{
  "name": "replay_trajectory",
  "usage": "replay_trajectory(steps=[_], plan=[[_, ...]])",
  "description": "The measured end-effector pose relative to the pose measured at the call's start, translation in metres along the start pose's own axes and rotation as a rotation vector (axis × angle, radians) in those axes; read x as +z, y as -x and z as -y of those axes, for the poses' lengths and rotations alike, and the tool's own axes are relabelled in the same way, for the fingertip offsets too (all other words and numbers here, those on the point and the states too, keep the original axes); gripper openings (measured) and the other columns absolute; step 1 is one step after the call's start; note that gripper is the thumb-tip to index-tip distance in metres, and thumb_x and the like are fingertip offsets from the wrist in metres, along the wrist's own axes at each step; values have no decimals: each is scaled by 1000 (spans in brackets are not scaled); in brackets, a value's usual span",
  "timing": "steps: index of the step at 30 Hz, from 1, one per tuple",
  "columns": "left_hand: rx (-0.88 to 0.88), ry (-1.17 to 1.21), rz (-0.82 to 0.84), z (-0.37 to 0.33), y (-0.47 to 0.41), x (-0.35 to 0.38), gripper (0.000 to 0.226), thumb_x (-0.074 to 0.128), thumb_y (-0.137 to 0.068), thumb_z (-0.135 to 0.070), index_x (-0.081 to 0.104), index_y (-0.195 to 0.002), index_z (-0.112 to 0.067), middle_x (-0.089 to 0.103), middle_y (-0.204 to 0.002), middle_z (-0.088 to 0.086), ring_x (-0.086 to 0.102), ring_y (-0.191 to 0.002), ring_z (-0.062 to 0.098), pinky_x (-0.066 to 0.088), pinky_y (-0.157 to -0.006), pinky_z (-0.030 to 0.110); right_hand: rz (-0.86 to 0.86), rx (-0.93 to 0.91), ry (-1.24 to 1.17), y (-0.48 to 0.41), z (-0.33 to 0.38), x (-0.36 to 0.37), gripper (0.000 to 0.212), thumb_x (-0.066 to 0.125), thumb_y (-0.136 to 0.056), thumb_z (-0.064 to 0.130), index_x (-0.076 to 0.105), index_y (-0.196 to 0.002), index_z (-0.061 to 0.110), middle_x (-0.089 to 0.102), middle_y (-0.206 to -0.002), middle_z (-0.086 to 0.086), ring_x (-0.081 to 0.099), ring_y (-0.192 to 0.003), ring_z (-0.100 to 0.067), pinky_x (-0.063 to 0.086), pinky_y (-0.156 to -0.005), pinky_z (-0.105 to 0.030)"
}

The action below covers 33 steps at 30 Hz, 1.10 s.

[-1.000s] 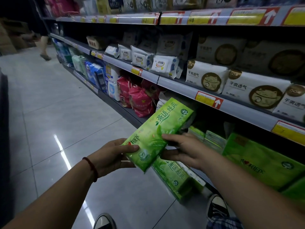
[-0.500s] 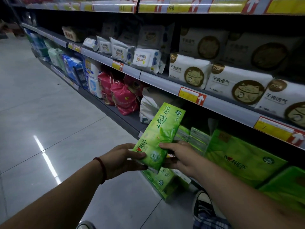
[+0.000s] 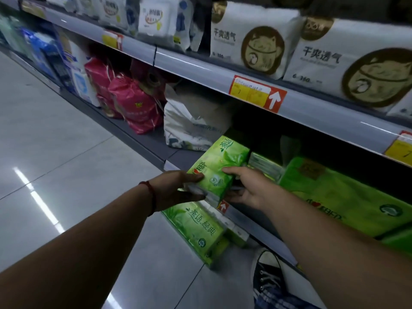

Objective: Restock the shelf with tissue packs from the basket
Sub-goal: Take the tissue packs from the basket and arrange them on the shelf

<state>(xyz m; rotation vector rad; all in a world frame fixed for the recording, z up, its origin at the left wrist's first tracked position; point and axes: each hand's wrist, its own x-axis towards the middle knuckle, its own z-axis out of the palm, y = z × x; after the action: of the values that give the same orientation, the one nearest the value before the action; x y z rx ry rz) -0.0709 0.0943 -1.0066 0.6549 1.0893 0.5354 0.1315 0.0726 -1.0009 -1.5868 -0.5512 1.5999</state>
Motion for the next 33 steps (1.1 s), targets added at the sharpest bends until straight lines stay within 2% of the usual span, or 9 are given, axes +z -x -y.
replay_trajectory(steps=[5,8,11,16,19,22,26,30,33], plan=[[137,200,-163,10,-29,18,32,73,-91,-3,67,-117,15,71,-118,29,73,-95,38,66,-70,38,-145,-10,-77,-28,-1,1,30,77,-89,23,67,-115,11,74,-100,-12,72,-88,-28,61,-66,-39],[247,330,-211,11,-47,30,25,70,-90,6,68,-113,13,66,-123,30,70,-107,43,66,-74,38,-121,70,-99,-38,0,1,41,70,-93,41,62,-122,13,70,-113,-16,69,-99,-33,60,-68,-44],[278,429,-249,13,-62,42,34,67,-91,10,62,-124,12,62,-128,28,66,-116,40,65,-82,38,-103,152,-62,-43,3,-1,52,69,-89,53,57,-125,17,61,-119,-18,65,-98,-38,60,-73,-48],[283,346,-242,14,-85,47,35,60,-97,8,59,-133,11,65,-130,28,69,-100,26,63,-76,26,-59,215,-4,-52,16,-8,40,70,-88,43,59,-112,14,54,-111,-15,56,-93,-30,60,-79,-48],[301,318,-271,10,-99,49,38,55,-95,12,58,-133,12,65,-133,29,72,-104,28,61,-90,33,-119,169,-43,-61,23,-7,28,69,-90,40,64,-100,14,57,-97,-11,55,-84,-24,61,-70,-42],[325,361,-220,6,-100,60,46,51,-93,20,50,-139,15,64,-136,26,72,-103,21,60,-91,27,-187,104,-183,-74,24,-6,39,74,-88,41,67,-114,13,65,-106,-13,66,-91,-27,61,-52,-36],[339,389,-124,7,-106,77,66,36,-88,28,43,-150,5,56,-147,21,59,-128,32,54,-96,35,-179,50,-476,-85,19,-5,51,73,-89,40,63,-126,6,60,-114,-17,63,-86,-25,63,-61,-33],[334,201,-100,5,-107,84,72,35,-91,24,42,-155,-6,50,-156,9,57,-120,22,50,-102,39,-241,17,-357,-87,12,-11,52,67,-90,52,64,-122,11,60,-108,-13,62,-83,-24,61,-64,-35],[307,95,-36,2,-109,81,76,36,-92,23,38,-158,-14,42,-162,0,49,-138,25,48,-101,37,-253,22,-304,-85,12,-14,54,62,-92,57,64,-124,14,58,-107,-11,60,-85,-25,57,-59,-32]])
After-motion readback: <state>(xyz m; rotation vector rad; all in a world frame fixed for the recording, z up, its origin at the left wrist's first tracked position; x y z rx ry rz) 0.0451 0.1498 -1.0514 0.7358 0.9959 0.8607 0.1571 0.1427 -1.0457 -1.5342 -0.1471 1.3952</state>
